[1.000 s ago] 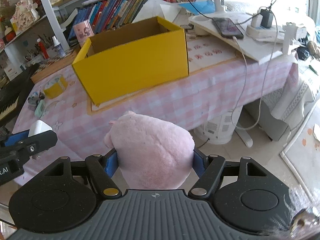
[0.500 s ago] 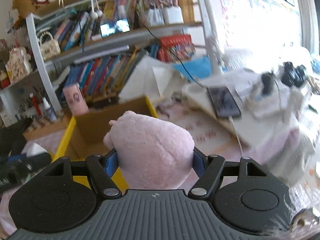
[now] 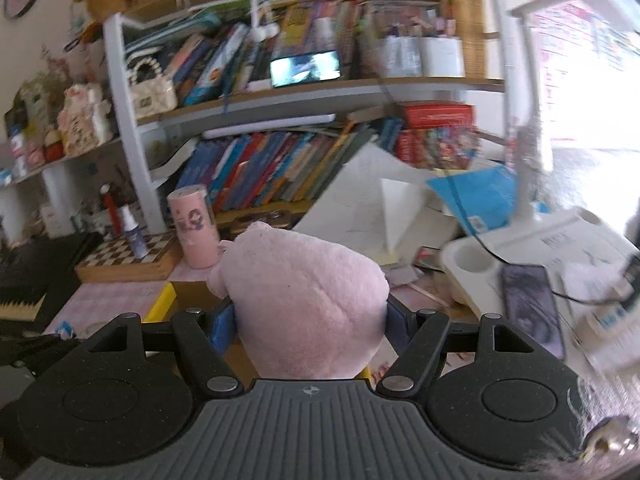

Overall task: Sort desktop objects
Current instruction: 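Lift pig and charger and carry both toward the yellow box, then lower pig into the yellow box and open right tool while left holds charger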

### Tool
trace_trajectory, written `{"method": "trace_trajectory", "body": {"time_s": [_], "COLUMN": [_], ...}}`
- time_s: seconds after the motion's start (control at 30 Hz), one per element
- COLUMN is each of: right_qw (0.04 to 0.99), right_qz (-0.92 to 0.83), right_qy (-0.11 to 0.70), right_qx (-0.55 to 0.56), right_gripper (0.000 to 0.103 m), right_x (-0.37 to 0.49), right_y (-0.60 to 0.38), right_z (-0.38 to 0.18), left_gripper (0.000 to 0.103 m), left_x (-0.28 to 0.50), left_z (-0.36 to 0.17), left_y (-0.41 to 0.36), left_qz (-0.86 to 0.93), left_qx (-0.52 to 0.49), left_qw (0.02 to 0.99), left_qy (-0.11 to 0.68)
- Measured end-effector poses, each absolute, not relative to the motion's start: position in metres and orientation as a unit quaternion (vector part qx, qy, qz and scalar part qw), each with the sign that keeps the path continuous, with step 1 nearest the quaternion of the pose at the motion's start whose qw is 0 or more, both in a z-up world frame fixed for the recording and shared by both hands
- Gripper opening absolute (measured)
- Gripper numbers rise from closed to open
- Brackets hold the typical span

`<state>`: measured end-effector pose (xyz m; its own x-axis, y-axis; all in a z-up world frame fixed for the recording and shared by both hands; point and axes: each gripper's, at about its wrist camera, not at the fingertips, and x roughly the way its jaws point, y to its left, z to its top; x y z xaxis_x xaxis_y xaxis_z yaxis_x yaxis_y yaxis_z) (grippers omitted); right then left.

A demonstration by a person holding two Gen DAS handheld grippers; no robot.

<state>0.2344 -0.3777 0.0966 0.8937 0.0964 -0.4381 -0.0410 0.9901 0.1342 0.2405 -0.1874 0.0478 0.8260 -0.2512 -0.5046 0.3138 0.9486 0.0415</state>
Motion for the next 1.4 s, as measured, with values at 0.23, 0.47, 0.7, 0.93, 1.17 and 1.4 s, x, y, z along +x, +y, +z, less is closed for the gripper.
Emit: {"method": "trace_trajectory", "body": {"time_s": [0.23,0.47,0.7,0.93,1.17,1.4], "right_qw": [0.958,0.925,0.89,0.867,0.876,0.91], "right_qz": [0.097,0.156,0.165,0.173,0.155,0.137], "right_qy": [0.268,0.345,0.422,0.462,0.45,0.387], "right_qx": [0.032,-0.012,-0.046,-0.071,-0.077,-0.057], "right_gripper": [0.069,0.069,0.069,0.07,0.072,0.086], "right_x": [0.283,0.333,0.368,0.379,0.374,0.364], "right_y": [-0.37,-0.339,-0.324,-0.315,-0.317,-0.324], "right_z": [0.084,0.057,0.02,0.008,0.01,0.025], "left_gripper": [0.036,0.036,0.036,0.036,0.037,0.052], "left_x": [0.259,0.271,0.279,0.282,0.281,0.267], "left_z": [0.034,0.013,0.003,-0.001,0.001,0.019], "left_y": [-0.196,-0.202,-0.205,-0.202,-0.205,-0.203], "left_qz": [-0.135,-0.138,-0.135,-0.135,-0.127,-0.109], "left_qx": [0.077,0.075,0.066,0.05,0.057,0.071], "left_qw": [0.943,0.925,0.916,0.913,0.916,0.934], "left_qy": [0.295,0.345,0.371,0.381,0.375,0.333]}}
